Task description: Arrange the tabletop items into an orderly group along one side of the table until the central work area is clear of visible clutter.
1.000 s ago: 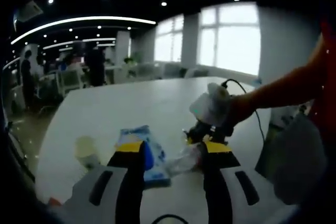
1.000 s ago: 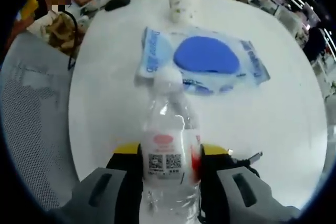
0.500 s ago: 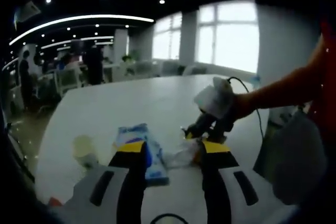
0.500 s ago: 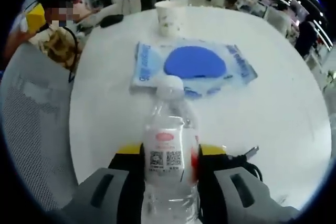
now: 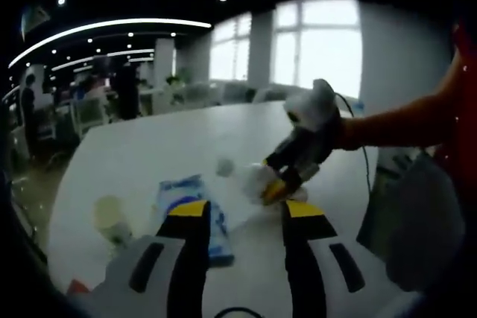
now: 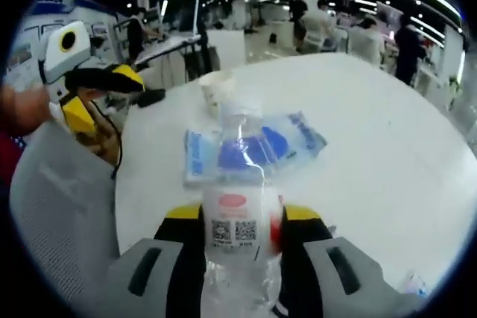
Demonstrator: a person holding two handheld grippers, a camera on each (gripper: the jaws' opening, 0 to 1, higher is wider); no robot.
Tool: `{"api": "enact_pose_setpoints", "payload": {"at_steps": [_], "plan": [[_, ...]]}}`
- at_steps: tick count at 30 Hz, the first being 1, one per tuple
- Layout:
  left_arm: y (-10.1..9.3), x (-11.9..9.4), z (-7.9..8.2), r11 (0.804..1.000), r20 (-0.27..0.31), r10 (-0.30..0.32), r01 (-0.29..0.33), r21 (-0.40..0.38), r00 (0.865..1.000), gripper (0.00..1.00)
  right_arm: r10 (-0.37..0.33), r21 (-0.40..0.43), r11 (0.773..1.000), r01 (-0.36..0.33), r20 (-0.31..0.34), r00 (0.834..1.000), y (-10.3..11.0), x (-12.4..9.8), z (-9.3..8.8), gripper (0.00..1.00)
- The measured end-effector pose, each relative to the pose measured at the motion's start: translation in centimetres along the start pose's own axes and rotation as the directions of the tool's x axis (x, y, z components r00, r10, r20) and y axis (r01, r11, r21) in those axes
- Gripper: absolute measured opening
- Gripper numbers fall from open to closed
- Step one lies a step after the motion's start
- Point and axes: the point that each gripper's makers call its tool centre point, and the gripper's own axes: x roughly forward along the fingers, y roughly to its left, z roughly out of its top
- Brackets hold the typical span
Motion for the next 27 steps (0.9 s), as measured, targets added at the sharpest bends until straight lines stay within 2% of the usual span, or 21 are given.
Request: {"api": "enact_pose_setpoints", "payload": {"at_steps": [4,9,14,17,18,22,23,25,26,27], "plan": [[-0.4,0.6,0.3,1.0,-0.001,-0.019,0.019,0.01,1.0,0.35,-0.01,0.031,0.999,0.009,0.045,0.999,-0.4,-1.0,0.6,0.37],[-0.7,1.3,0.7,0.999,0.001,-0.047,0.047,0.01,0.999,0.35,-0.011,0.059,0.998,0.004,0.114,0.993,-0.5,-2.3,2.4,0.37],[-0.8,1.6,1.6,0.996,0.032,-0.084,0.085,-0.024,0.996,0.36,0.021,0.085,0.996,-0.039,0.208,0.978,0.6,-3.9,5.4,0.37],[-1.0,1.8,2.5,0.991,0.064,-0.118,0.122,-0.06,0.991,0.37,0.057,0.095,0.992,-0.089,0.296,0.953,1.9,-5.3,8.5,0.37],[-1.1,1.8,2.7,0.988,0.071,-0.132,0.137,-0.067,0.989,0.37,0.063,0.094,0.991,-0.096,0.305,0.95,2.0,-5.4,8.8,0.37],[-2.2,1.7,3.6,0.971,0.1,-0.206,0.216,-0.102,0.973,0.37,0.118,0.069,0.985,-0.158,0.393,0.912,4.1,-7.0,12.2,0.37],[-2.3,1.6,3.8,0.968,0.106,-0.218,0.228,-0.102,0.97,0.38,0.143,0.059,0.981,-0.185,0.419,0.896,4.9,-7.5,13.1,0.37],[-2.9,1.3,4.6,0.947,0.146,-0.264,0.285,-0.146,0.953,0.41,0.174,0.052,0.974,-0.22,0.448,0.877,5.8,-8.0,14.2,0.37],[-3.1,1.1,4.9,0.939,0.161,-0.282,0.307,-0.154,0.946,0.45,0.201,0.043,0.968,-0.249,0.465,0.862,6.6,-8.4,14.9,0.37],[-3.4,0.9,5.5,0.927,0.19,-0.309,0.339,-0.157,0.932,0.48,0.219,0.036,0.963,-0.268,0.479,0.85,7.2,-8.6,15.4,0.37]]}}
